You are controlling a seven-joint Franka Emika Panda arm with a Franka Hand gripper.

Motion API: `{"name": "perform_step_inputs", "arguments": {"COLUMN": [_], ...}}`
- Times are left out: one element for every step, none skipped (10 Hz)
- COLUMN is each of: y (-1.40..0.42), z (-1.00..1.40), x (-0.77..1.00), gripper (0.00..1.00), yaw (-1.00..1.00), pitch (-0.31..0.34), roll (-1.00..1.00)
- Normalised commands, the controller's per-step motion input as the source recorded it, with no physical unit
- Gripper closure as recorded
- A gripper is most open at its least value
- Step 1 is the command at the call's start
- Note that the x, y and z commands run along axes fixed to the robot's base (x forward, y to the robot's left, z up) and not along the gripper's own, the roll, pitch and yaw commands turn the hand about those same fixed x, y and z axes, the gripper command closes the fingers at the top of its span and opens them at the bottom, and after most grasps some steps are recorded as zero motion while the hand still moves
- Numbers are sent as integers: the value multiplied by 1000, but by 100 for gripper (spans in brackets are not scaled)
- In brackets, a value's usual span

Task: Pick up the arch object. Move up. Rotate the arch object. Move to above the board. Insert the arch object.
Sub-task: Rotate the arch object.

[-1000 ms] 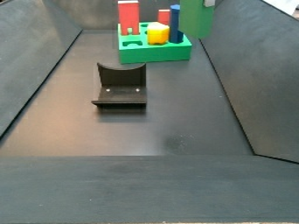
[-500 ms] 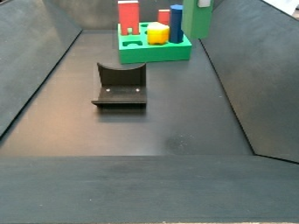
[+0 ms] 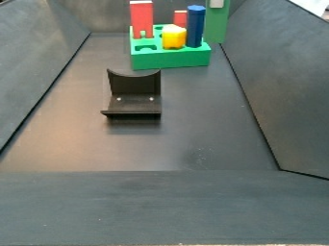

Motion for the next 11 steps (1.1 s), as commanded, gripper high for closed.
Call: {"name": "perform_step_inputs", "arguments": {"y": [5,0,0,1,1,2,4,5,5,5,6], "z": [7,0,0,0,0,0,0,0,0,0,0], "x": [-11,0,0,0,0,0,0,0,-1,-1,-1], "gripper": [100,100,100,100,100,100,100,100,100,100,100], "yaw": [-1000,-1000,-1000,-1000,-1000,-1000,-1000,-1000,-1000,-1000,-1000], "pitch": [-5,-3,-3,-3,-3,-3,-3,-4,-4,-4,-5], "roll": [3,1,1,1,2,2,2,2,2,2,2]}}
